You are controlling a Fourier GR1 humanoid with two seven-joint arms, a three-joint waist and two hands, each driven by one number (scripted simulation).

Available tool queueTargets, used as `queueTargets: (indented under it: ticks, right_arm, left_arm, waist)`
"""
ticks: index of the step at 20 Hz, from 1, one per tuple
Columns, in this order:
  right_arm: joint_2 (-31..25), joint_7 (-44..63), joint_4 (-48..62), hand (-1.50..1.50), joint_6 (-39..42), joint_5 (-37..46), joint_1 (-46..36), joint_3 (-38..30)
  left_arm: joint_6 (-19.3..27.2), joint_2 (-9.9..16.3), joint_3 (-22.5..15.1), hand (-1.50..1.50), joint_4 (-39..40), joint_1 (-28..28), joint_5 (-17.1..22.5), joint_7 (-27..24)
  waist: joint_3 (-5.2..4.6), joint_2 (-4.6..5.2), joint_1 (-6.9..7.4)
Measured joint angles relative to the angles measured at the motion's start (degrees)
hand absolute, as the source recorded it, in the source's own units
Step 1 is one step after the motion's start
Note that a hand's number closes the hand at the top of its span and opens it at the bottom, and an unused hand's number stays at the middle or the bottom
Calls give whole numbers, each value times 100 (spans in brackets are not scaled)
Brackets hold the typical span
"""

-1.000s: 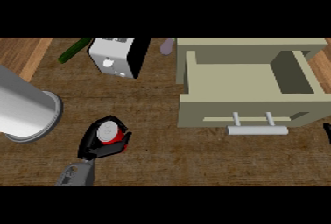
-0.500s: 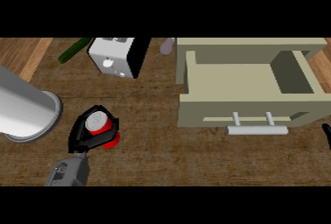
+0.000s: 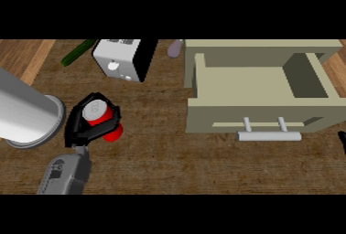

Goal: Pick up the can, place it into the drawer and close the drawer

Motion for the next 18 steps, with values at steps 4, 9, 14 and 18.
queueTargets:
  ticks: [4,9,14,18]
  right_arm:
    - [-42,42,-75,-150,103,-111,75,-107]
    - [-44,63,-61,-150,31,-124,0,-143]
    - [-124,86,57,-150,87,-205,-104,-292]
    - [-99,115,37,-150,82,-201,-152,-295]
  left_arm:
    - [172,-21,-241,150,-569,-161,-124,487]
    - [503,-146,-547,150,-1001,-703,-320,1178]
    - [1042,-230,-1126,150,-1211,-1252,-332,1855]
    - [1497,-256,-1465,150,-1112,-1979,-383,2365]
  waist:
    - [1,-2,-3]
    - [1,-2,-12]
    - [2,1,-30]
    - [1,4,-52]
